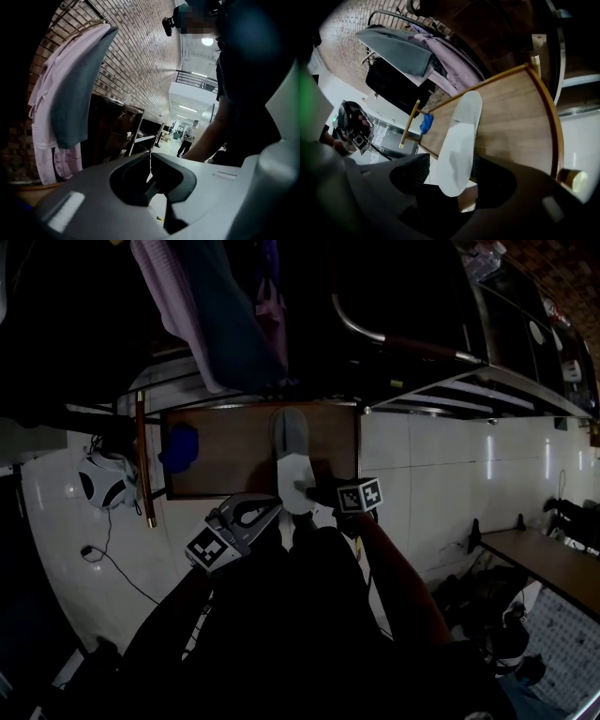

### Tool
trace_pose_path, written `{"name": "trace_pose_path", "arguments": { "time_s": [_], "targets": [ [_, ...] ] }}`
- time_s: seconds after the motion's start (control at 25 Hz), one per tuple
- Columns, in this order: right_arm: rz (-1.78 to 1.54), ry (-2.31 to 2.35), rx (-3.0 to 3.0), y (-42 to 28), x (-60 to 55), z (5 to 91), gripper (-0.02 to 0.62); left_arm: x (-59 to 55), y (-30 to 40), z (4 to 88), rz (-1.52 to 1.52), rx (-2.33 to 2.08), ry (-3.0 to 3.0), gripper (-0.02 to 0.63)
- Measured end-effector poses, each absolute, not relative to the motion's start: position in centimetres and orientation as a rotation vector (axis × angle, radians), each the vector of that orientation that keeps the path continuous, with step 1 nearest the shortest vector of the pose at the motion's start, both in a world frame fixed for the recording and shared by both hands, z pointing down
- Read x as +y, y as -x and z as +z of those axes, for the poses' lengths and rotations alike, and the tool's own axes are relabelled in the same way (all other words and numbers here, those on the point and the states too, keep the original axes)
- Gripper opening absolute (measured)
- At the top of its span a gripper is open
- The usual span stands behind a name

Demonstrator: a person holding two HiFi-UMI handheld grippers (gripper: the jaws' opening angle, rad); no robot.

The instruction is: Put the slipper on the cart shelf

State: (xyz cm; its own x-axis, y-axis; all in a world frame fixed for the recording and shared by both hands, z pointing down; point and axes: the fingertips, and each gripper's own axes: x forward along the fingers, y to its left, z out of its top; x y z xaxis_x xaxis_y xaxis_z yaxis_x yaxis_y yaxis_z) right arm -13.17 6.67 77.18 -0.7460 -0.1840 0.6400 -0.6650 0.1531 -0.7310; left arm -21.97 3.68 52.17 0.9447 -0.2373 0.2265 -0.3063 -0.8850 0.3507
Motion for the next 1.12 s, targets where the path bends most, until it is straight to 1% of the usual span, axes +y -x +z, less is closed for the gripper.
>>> {"name": "trace_pose_path", "arguments": {
  "time_s": [0.12,0.28,0.64,0.68,0.76,0.8,0.92,1.12],
  "targets": [
    [1.614,-0.716,-1.971,13.1,7.2,79.6,0.284,3.7,22.0,52.7,0.262,-0.428,-2.693,0.011],
    [1.689,-0.609,-1.908,14.1,8.2,81.1,0.285,4.3,22.0,53.1,0.269,-0.457,-2.682,0.011],
    [1.834,-0.575,-1.882,15.2,8.1,82.4,0.275,4.5,23.5,53.7,0.287,-0.548,-2.638,0.011],
    [1.842,-0.573,-1.881,15.2,8.1,82.5,0.254,4.5,23.8,53.7,0.288,-0.559,-2.63,0.011],
    [1.851,-0.58,-1.877,15.1,8.1,82.6,0.135,4.4,24.3,53.9,0.298,-0.575,-2.618,0.011],
    [1.867,-0.585,-1.879,15.1,8.0,82.5,0.115,4.4,24.5,54.0,0.304,-0.581,-2.617,0.011],
    [1.931,-0.588,-1.91,15.4,7.7,81.6,0.077,4.2,24.8,54.2,0.312,-0.59,-2.623,0.011],
    [1.922,-0.611,-2.004,15.2,7.6,79.3,0.063,3.9,24.4,54.0,0.302,-0.572,-2.651,0.011]
  ]
}}
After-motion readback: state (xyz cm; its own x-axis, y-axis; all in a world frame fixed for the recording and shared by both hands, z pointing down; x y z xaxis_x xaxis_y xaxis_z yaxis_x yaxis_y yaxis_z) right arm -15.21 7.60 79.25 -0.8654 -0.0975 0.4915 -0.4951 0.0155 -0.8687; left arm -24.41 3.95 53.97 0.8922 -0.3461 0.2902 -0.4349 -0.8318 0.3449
